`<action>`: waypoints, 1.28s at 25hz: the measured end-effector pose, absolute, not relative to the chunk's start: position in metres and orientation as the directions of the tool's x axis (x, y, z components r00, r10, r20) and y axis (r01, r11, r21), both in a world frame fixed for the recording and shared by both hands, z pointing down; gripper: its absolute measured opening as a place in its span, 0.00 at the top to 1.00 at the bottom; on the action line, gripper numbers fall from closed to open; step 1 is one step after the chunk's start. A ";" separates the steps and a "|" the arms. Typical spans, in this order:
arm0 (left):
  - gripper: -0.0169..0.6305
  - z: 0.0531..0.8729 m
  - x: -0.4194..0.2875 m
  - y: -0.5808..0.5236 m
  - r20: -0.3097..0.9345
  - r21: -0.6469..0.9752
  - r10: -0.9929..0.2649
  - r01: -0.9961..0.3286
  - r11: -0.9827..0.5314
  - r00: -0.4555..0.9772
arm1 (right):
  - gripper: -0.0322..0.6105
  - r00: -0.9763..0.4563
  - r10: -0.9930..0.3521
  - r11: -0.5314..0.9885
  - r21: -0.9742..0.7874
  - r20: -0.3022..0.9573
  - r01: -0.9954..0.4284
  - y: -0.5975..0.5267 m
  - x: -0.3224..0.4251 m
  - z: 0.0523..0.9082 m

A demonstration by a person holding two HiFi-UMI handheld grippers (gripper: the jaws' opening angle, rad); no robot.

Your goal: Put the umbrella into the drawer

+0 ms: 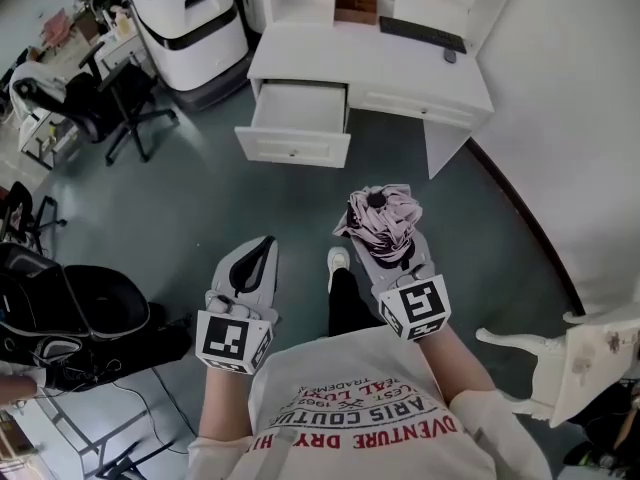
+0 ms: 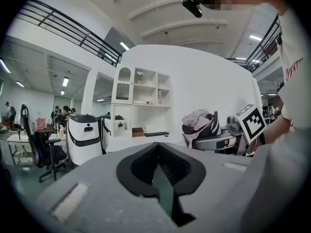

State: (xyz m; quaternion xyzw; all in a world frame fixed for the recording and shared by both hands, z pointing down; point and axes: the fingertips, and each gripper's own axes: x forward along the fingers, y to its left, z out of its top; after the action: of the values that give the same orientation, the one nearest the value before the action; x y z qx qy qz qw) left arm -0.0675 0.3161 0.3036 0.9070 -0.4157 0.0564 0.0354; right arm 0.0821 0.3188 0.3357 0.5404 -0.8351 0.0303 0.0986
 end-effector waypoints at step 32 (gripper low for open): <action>0.97 0.319 -0.044 -0.100 0.145 0.093 -0.773 -0.786 -0.611 0.618 | 0.63 -0.507 -0.793 0.548 0.031 0.338 -0.836 -0.096 0.089 0.390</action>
State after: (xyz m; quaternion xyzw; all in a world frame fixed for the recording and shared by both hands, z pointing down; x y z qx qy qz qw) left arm -0.0440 -0.0997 0.3194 0.8964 -0.4347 0.0453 0.0736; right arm 0.0894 -0.0959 0.3898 0.4706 -0.8653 0.0682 0.1584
